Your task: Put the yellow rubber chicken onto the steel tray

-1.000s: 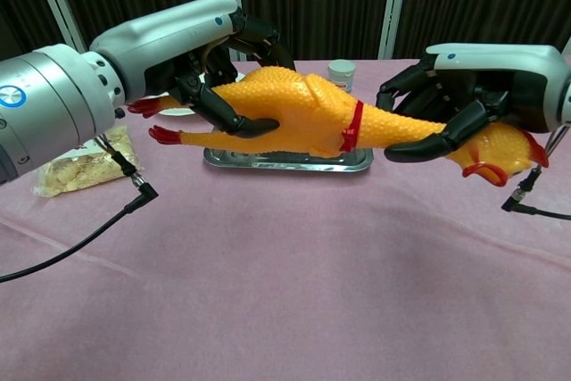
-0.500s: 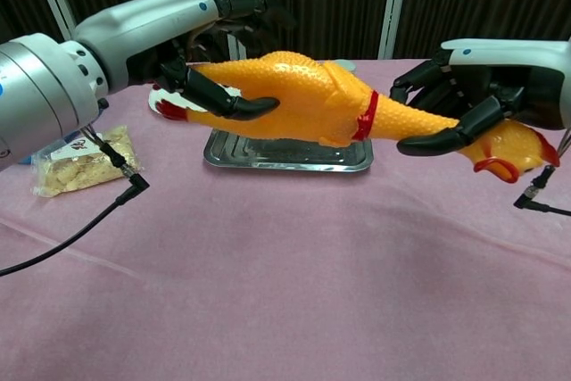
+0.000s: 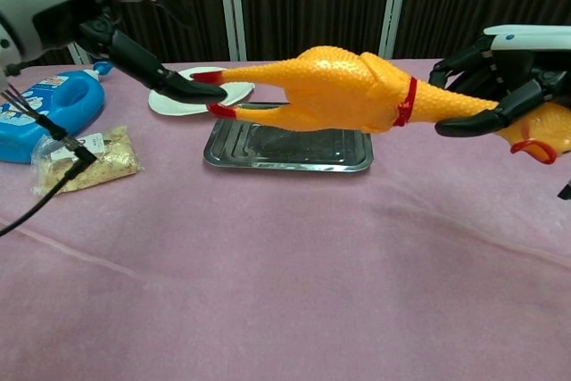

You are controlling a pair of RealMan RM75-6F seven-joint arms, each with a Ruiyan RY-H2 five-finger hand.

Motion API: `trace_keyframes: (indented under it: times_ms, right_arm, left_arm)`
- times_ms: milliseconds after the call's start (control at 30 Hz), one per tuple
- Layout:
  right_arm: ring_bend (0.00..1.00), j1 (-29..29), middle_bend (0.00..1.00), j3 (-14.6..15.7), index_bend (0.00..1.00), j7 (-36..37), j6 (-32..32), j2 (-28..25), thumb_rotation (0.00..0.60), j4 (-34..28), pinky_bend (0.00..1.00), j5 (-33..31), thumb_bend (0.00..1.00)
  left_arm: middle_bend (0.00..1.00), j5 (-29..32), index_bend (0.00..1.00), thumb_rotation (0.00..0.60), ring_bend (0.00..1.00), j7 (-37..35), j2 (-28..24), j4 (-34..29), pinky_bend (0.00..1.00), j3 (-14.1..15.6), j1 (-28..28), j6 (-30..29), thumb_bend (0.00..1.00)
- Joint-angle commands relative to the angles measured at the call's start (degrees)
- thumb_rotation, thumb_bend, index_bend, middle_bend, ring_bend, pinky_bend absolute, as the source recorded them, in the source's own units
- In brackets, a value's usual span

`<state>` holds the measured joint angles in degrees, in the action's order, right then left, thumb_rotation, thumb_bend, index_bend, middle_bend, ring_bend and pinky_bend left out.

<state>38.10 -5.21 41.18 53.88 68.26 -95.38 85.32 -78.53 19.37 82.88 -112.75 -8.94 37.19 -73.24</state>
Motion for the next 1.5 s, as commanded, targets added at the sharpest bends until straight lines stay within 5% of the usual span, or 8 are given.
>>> trace_keyframes:
  times_ms: [33,600,1500]
  right_arm:
    - [0.76,0.56,0.75,-0.67,1.0,0.29,-1.03,0.45,0.6,1.51,0.91,-1.14,0.58]
    - [0.76,10.96,0.75,-7.83,1.0,-1.14,-14.29,11.98,0.6,16.98,0.91,-11.2,0.59]
    - [0.69,22.54,0.75,-12.97,1.0,-13.01,-27.69,31.71,0.6,49.18,0.86,-25.98,0.59]
  left_arm:
    - [0.05,-1.39,0.04,0.6,0.03,-2.08,-2.43,-1.54,0.23,0.52,-1.39,-0.89,0.0]
    - [0.07,-4.89,0.07,0.6,0.03,-12.66,-12.26,-2.4,0.23,2.5,-7.53,-4.32,0.0]
    - [0.06,0.05,0.05,0.6,0.03,-15.73,-12.27,1.32,0.21,1.13,-8.82,-1.1,0.0]
